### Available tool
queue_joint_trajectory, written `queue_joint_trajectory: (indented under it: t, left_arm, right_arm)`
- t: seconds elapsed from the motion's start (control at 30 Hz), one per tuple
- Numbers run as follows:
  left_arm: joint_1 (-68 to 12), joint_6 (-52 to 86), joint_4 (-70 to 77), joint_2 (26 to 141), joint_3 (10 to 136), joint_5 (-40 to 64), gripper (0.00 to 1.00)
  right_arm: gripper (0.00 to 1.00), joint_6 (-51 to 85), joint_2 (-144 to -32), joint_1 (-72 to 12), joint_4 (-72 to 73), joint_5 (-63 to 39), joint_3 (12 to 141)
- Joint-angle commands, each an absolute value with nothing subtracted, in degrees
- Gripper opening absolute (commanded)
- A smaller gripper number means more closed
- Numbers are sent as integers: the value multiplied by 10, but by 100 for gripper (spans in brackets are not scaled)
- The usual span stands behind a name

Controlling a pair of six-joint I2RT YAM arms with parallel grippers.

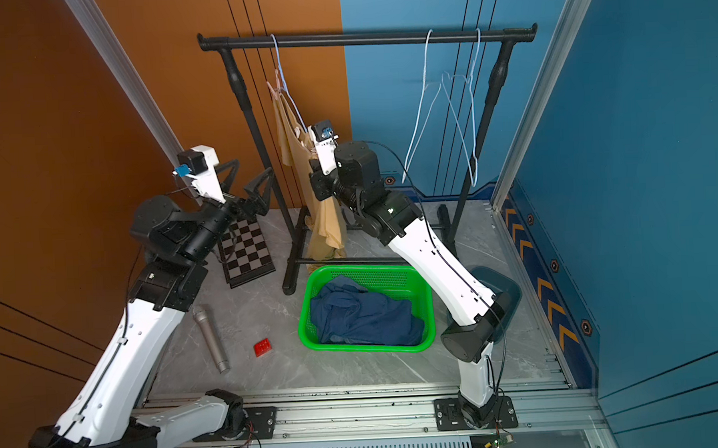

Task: Remove the clothespins securing t-shirts to the hanger
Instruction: Pick up the hanger from the clothes rail.

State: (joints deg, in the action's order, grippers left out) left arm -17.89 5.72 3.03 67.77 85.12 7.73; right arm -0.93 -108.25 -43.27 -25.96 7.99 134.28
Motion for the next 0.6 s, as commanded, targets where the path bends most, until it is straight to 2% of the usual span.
queue_joint_trajectory:
  t: [0.0, 0.37, 0.47, 0.57]
  left_arm:
    - [-170, 68, 63, 694, 895, 73, 90]
    - [-164, 86, 89, 752, 973, 83, 90]
    - [-164, 88, 90, 764, 991, 87, 90]
    - [-164, 89, 90, 771, 998, 88, 89]
  right_arm:
    - [22, -18, -1067, -428, -245, 67, 1339]
    - [8, -36, -1061, -421, -233, 58, 1339]
    - [1, -40, -1061, -420, -227, 54, 1340]
    - [0, -44, -1059, -421, -220, 52, 1340]
